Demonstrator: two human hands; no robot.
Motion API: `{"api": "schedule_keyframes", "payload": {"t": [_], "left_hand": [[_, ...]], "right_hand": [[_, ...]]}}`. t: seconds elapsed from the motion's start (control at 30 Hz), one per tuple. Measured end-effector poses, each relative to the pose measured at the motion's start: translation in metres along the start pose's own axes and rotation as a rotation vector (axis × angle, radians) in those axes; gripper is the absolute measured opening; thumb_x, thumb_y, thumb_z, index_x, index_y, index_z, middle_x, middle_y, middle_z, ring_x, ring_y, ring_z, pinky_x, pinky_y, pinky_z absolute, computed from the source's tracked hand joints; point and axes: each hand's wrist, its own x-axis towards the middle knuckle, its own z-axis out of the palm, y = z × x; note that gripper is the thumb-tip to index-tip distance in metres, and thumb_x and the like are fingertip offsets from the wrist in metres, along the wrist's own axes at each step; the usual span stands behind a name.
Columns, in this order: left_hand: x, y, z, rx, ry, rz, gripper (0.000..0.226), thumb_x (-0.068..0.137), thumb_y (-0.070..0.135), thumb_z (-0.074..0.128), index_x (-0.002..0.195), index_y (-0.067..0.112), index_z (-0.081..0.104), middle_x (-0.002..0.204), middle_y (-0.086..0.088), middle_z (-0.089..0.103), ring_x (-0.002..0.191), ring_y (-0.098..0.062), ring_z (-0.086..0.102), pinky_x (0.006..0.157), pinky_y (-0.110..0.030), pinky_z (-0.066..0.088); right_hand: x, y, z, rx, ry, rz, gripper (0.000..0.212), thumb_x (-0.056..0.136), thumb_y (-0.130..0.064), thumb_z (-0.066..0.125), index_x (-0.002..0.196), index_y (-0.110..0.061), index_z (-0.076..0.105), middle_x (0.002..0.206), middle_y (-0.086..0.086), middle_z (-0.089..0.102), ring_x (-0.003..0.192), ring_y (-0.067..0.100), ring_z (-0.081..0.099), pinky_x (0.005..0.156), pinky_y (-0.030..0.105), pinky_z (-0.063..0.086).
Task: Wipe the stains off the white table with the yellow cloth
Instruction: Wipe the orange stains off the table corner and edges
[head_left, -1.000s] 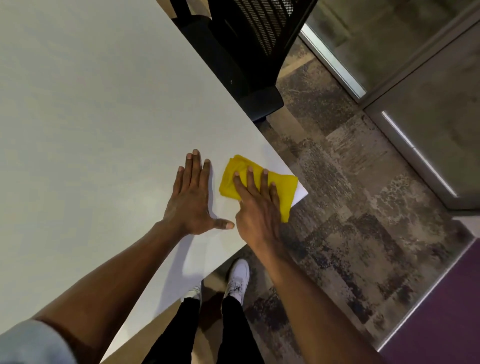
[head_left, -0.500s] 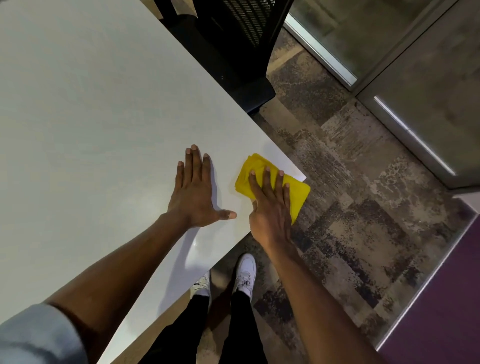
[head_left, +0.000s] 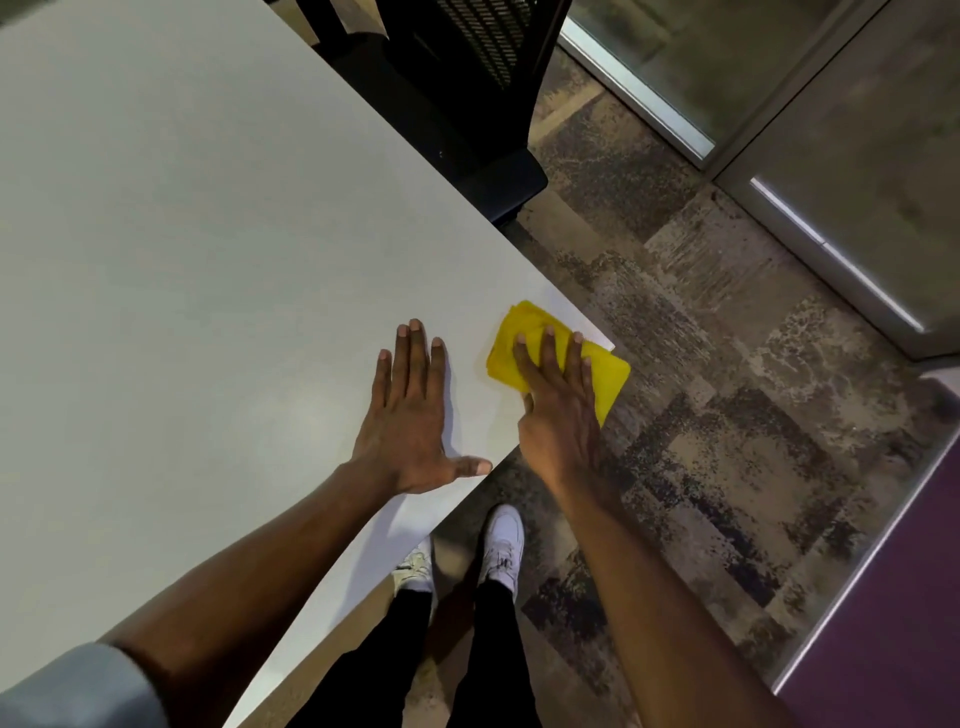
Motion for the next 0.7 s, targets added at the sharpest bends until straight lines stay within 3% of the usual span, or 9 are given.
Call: {"api": "schedule_keyframes", "payload": {"t": [0.1,0.2,0.33,0.47,0.7], "left_hand": [[-0.002,0.009,-0.002,-0.058,0.036,0.023,0.161,0.065,0.109,0.037,0.166,-0.001,-0.022,0.171,-0.025,-0.037,0.162,-0.04,-0.035,0.135,-0.056,-0.013],[-0.001,0.021,0.001,-0.016,0.019,0.086,0.158,0.07,0.105,0.047,0.167,0.001,-0.022,0.172,-0.025,-0.037,0.162,-0.042,-0.033,0.135,-0.059,-0.008],[0.001,0.031,0.004,0.025,-0.012,0.063,0.157,0.073,0.102,0.049,0.164,0.001,-0.029,0.169,-0.025,-0.043,0.16,-0.044,-0.037,0.134,-0.061,-0.008],[0.002,0.025,0.004,0.027,-0.021,0.069,0.156,0.073,0.102,0.05,0.164,0.004,-0.03,0.17,-0.021,-0.043,0.161,-0.039,-0.037,0.135,-0.058,-0.006],[0.005,0.026,0.008,0.0,-0.03,0.07,0.158,0.072,0.101,0.053,0.164,0.005,-0.031,0.169,-0.02,-0.045,0.16,-0.039,-0.039,0.135,-0.06,-0.006]], "right_hand": [[-0.04,0.011,0.005,0.068,-0.029,-0.102,0.083,0.096,-0.001,0.054,0.165,-0.031,0.017,0.175,0.002,0.002,0.161,0.033,-0.012,0.132,0.052,0.006],[-0.071,0.022,0.004,0.104,-0.038,-0.071,0.089,0.091,0.004,0.052,0.164,-0.034,0.018,0.175,-0.004,0.002,0.162,0.029,-0.013,0.133,0.05,0.006],[-0.054,0.024,-0.006,0.105,0.014,0.017,0.086,0.089,0.007,0.051,0.164,-0.025,0.024,0.174,0.005,0.01,0.161,0.036,-0.008,0.132,0.051,0.012],[-0.011,0.023,-0.011,0.041,0.043,0.066,0.079,0.096,0.002,0.048,0.165,-0.019,0.018,0.174,0.012,0.006,0.161,0.038,-0.01,0.132,0.049,0.006],[-0.046,0.049,-0.012,0.035,-0.047,-0.201,0.096,0.079,0.007,0.051,0.165,-0.024,0.02,0.175,0.007,0.004,0.161,0.034,-0.009,0.133,0.05,0.007]]}}
